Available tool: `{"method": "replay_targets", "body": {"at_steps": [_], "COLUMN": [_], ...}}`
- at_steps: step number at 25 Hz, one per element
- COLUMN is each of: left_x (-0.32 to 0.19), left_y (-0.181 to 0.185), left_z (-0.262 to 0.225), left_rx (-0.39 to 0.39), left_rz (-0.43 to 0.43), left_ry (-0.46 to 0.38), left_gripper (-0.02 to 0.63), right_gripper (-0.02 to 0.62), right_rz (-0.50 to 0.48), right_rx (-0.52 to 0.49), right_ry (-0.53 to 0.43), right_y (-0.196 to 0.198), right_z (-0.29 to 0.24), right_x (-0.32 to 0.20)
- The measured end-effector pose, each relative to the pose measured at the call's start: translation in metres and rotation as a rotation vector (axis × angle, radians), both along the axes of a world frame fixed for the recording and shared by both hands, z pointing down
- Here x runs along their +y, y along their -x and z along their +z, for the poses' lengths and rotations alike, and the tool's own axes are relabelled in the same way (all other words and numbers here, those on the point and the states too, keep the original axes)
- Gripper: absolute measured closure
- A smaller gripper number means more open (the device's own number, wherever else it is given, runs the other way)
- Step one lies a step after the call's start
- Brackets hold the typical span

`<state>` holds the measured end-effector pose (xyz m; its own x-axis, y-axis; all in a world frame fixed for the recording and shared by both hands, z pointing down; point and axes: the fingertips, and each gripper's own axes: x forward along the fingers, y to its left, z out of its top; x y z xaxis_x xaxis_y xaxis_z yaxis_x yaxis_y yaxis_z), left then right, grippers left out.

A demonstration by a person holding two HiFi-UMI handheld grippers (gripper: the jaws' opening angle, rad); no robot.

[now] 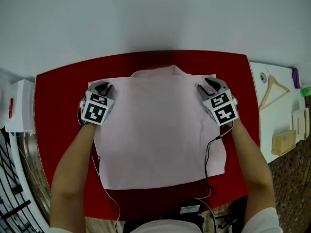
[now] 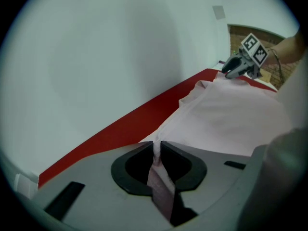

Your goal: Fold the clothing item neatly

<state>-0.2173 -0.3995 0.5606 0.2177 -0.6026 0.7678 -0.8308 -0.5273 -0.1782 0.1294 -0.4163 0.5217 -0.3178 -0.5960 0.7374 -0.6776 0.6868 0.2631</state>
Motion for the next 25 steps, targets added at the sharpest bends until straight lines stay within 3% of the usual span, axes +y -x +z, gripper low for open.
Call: {"method": "replay_targets", "body": {"at_steps": [7,8,9,12,15,21,25], "left_x": [0.001,0.002,0.002,0.001,0.002,0.000,0.002], "left_y": [0.000,0.001,0.001,0.003,0.005,0.004,0.006], "left_z": [0.004,0.005,0.005,0.007,0.008,0.003,0.006], "left_rx": [0.005,0.004,0.004,0.010,0.017,0.063,0.061], "left_rz": [0.001,-0.001,-0.002,-0.002,-0.005,-0.021,-0.031], "left_ry": [0.012,0.014,0.015,0.013,0.018,0.010,0.025], "left_gripper": [0.552,0.552,0.552,0.552,0.552,0.552,0.552], "right_gripper": [0.474,0.505,0.563,0.563,0.563,0.561,0.563], "right_rz": [0.226,0.243,0.259,0.306,0.351,0.280,0.238], "right_rx": [-0.004,-0.008,-0.002,0.028,-0.026,-0.063,0.012], "right_ry": [0.092,0.101,0.101,0.065,0.057,-0.020,0.057], "right_y": [-0.054,-0.056,-0.059,-0.072,-0.075,-0.056,-0.047], "right_z": [0.033,0.035,0.035,0.034,0.033,0.014,0.037], "right_x": [-0.005,-0.007,-0.008,-0.015,-0.018,-0.029,-0.038]}}
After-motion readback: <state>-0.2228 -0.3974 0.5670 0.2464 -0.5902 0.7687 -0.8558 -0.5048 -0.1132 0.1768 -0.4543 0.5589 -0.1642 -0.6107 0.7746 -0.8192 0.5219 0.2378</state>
